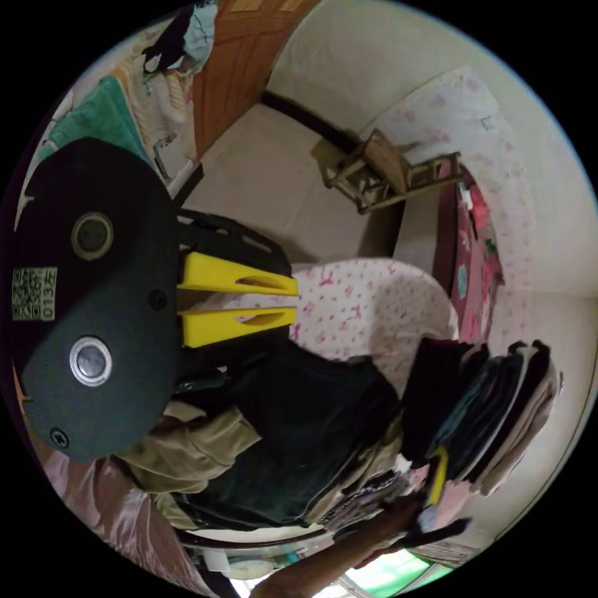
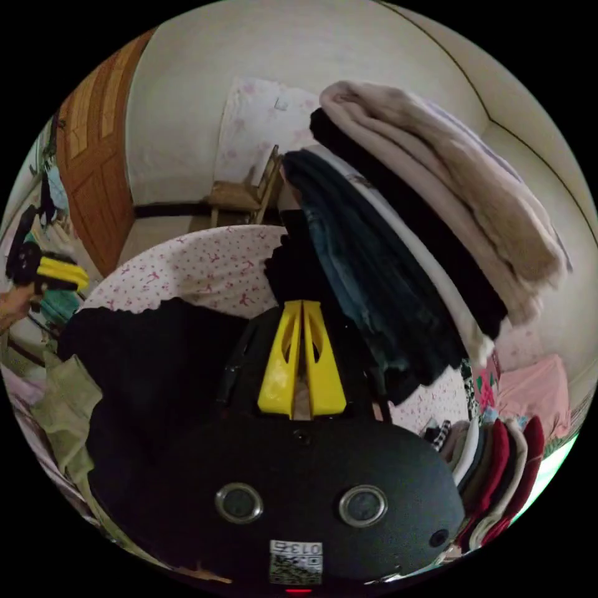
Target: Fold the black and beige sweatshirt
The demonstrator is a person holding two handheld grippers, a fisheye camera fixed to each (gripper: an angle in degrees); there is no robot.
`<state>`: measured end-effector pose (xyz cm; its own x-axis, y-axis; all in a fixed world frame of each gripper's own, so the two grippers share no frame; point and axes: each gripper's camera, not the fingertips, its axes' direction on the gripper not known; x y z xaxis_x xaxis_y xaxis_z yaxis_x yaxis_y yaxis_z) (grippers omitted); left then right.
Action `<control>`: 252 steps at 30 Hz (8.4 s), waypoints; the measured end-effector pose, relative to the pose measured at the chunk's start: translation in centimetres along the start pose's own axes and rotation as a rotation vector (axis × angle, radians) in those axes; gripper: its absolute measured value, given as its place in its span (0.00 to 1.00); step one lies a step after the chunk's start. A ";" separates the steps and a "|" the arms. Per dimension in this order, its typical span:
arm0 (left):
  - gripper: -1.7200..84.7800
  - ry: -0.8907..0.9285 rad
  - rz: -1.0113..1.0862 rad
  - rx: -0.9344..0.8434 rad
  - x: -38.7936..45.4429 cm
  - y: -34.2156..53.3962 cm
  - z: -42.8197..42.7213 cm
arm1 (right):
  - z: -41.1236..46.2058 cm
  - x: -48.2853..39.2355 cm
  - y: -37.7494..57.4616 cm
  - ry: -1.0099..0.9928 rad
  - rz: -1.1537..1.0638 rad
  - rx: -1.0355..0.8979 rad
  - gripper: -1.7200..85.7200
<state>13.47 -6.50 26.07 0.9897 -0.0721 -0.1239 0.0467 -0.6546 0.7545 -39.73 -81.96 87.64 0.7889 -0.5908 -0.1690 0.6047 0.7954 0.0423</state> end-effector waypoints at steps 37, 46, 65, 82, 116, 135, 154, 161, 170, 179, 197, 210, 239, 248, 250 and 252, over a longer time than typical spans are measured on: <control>0.05 0.174 0.552 -0.021 22.4 -16.5 1.3 | -36.2 12.2 45.0 0.245 0.616 -0.286 0.02; 0.02 0.161 0.632 -0.137 24.8 -12.4 2.3 | -42.5 2.5 59.9 0.102 0.806 -0.659 0.02; 0.12 0.232 0.345 -0.249 12.0 0.6 -10.4 | -71.5 -10.0 80.2 0.067 1.339 -0.279 0.13; 0.05 0.083 0.551 -0.330 16.0 1.0 -9.7 | -75.6 -15.3 81.4 -0.047 1.248 -0.348 0.05; 0.12 0.517 0.540 -0.260 13.3 7.1 -18.9 | -71.4 -22.3 39.0 -1.022 0.156 0.136 0.04; 0.04 0.107 0.999 -0.234 27.7 9.1 -14.8 | -72.0 -13.0 38.6 -0.776 0.383 0.230 0.04; 0.12 0.085 0.956 -0.256 30.3 9.7 -12.8 | -73.7 -17.8 61.0 -0.175 0.735 -0.405 0.14; 0.04 0.060 0.954 -0.318 30.7 8.9 -10.8 | -70.9 -19.4 62.6 -0.051 0.630 -0.507 0.11; 0.03 0.266 0.865 -0.170 25.7 2.9 -16.7 | -75.9 -14.6 65.7 -0.033 0.755 -0.298 0.06; 0.06 0.223 0.684 -0.207 22.2 -11.0 -9.2 | -72.9 -3.5 70.8 0.002 0.918 -0.257 0.08; 0.18 0.421 0.038 -0.343 -1.9 -6.7 -1.9 | -74.5 -6.0 95.9 -0.218 1.514 -0.078 0.18; 0.13 0.395 0.085 -0.330 -3.5 -10.0 0.3 | -73.1 -4.6 101.0 -0.246 1.550 -0.072 0.17; 0.06 0.425 0.348 -0.284 0.1 -9.9 -8.5 | -78.7 -0.3 93.6 -0.119 1.267 -0.194 0.05; 0.08 0.414 0.147 -0.364 -0.7 -3.7 -1.2 | -73.0 -3.6 97.8 -0.198 1.421 -0.294 0.11; 0.06 0.311 0.165 -0.298 -0.5 -3.6 -3.7 | -75.4 -3.1 96.8 -0.061 1.383 -0.308 0.11; 0.05 0.236 0.224 -0.217 1.1 -3.6 -6.0 | -76.3 -2.5 95.6 -0.004 1.342 -0.299 0.11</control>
<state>15.20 0.28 27.10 0.9815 -0.0037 0.1916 -0.1712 -0.4661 0.8680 7.73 5.86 16.96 0.7444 0.6473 -0.1637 -0.6609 0.7493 -0.0422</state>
